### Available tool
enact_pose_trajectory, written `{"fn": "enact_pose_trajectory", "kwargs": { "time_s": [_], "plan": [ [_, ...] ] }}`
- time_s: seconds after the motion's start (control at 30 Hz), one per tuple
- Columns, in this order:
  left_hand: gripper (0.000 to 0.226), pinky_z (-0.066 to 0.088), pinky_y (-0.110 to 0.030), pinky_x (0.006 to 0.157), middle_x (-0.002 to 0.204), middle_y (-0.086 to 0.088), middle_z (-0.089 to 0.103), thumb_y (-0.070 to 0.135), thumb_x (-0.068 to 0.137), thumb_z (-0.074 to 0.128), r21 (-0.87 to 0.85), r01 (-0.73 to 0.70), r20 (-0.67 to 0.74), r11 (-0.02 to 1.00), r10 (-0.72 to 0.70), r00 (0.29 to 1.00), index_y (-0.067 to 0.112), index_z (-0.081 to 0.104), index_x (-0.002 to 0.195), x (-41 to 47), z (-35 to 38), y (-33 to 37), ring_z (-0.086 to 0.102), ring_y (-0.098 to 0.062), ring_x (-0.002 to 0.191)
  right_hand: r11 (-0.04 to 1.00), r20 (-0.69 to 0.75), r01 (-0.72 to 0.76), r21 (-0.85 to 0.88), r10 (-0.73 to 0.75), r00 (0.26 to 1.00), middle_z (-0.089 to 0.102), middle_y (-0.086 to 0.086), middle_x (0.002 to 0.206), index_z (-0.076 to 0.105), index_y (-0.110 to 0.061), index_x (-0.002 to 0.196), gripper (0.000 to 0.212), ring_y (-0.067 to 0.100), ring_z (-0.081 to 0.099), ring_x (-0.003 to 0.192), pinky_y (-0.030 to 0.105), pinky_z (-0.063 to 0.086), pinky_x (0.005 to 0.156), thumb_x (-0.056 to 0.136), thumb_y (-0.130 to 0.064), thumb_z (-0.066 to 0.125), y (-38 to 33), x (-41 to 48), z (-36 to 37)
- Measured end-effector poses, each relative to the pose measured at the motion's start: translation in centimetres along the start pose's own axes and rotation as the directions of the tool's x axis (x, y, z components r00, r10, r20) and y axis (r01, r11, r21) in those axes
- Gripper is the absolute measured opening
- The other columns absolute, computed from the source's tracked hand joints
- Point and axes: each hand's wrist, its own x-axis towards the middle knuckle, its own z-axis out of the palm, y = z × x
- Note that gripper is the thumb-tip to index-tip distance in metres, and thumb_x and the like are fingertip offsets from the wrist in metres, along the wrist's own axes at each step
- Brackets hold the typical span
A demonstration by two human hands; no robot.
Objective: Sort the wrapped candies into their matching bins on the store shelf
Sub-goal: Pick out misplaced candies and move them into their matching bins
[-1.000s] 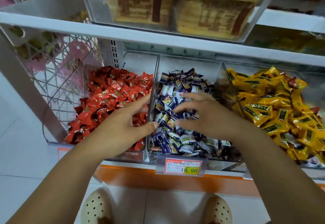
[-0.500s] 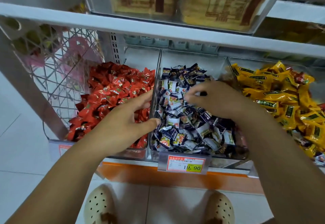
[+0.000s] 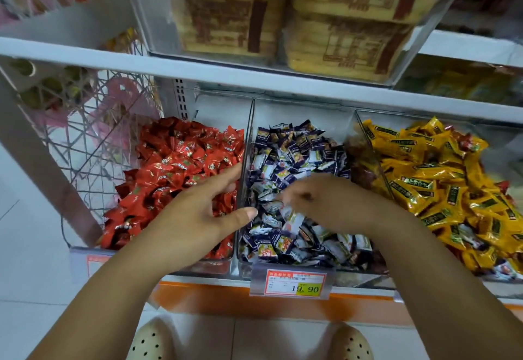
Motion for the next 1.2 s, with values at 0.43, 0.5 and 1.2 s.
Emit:
{"fn": "enact_pose_trajectory", "kwargs": {
  "time_s": [0.43, 0.5, 1.2],
  "plan": [
    [0.074, 0.03, -0.005, 0.09, 0.129, 0.034, 0.046, 0.059, 0.071, 0.061, -0.029, 0.009, -0.032, 1.0, -0.01, 0.999, 0.061, 0.029, 0.137, 0.2, 0.3, -0.8, 0.037, 0.023, 0.116, 0.941, 0.01, -0.112, -0.32, 0.121, 0.993, 0.005, -0.009, 0.161, 0.017, -0.046, 0.147, 0.054, 0.034, 0.002, 0.145, 0.067, -0.002, 0.111, 0.096, -0.063, 0.023, -1.0, 4.6, 2.3],
    [0.072, 0.029, -0.004, 0.089, 0.132, 0.032, 0.046, 0.053, 0.077, 0.064, -0.017, 0.006, -0.027, 1.0, -0.006, 1.0, 0.057, 0.029, 0.14, 0.1, 0.3, -0.7, 0.035, 0.025, 0.117, 0.949, -0.014, -0.111, -0.294, 0.112, 0.994, 0.008, -0.012, 0.16, 0.018, -0.045, 0.148, 0.052, 0.032, 0.005, 0.146, 0.067, -0.001, 0.111, 0.098, -0.059, 0.022, -0.6, 2.7, 2.7],
    [0.073, 0.029, -0.016, 0.101, 0.137, 0.028, 0.044, 0.053, 0.079, 0.063, 0.006, -0.01, -0.033, 1.0, 0.011, 0.999, 0.057, 0.025, 0.141, 0.4, 0.4, -1.1, 0.035, 0.015, 0.126, 0.96, -0.382, -0.264, -0.09, 0.211, 0.9, 0.044, 0.007, 0.13, 0.059, -0.02, 0.129, 0.034, 0.029, 0.038, 0.122, 0.041, 0.044, 0.097, 0.097, -0.014, 0.051, 3.1, 11.7, -1.2]
  ]
}}
